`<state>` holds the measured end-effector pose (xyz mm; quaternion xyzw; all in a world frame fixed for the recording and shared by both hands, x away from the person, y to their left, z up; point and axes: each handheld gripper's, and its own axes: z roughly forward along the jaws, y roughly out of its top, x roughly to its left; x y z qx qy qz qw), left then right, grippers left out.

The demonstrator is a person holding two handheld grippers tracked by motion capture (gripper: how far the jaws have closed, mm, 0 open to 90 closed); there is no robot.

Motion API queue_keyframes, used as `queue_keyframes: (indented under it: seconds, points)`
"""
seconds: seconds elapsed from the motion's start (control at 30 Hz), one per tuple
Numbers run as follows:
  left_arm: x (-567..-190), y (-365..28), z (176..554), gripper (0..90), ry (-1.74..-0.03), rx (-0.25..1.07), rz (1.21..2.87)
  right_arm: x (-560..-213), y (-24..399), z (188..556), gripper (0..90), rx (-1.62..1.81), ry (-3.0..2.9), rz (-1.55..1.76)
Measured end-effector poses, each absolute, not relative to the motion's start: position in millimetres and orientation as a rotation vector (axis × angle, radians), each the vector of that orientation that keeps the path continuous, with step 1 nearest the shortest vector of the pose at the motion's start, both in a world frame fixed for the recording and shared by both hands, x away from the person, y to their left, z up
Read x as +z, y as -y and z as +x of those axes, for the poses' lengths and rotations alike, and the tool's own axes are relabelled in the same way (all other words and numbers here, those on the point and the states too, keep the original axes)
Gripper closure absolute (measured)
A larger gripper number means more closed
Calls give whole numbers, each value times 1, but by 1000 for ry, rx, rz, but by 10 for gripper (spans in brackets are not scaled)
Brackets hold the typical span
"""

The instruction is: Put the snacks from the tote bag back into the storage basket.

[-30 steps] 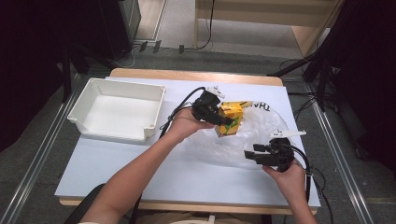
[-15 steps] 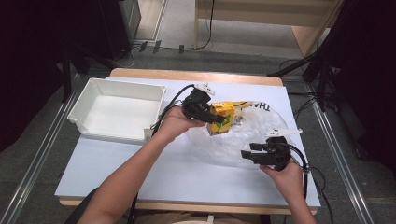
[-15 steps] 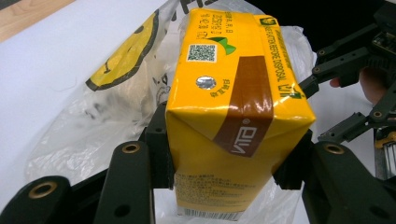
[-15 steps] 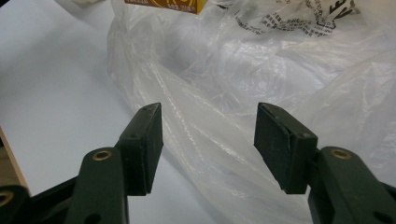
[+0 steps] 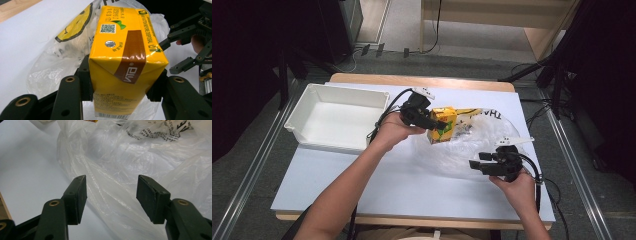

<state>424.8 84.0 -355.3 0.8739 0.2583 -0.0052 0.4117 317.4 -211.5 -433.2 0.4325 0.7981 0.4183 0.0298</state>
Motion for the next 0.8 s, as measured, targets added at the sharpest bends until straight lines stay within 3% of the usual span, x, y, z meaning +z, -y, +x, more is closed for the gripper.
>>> queue_keyframes:
  seconds: [0.8]
  points:
    - [-342,-121,429,525,-702,21,2166,-431,207,320,425,1306,-2471,1320]
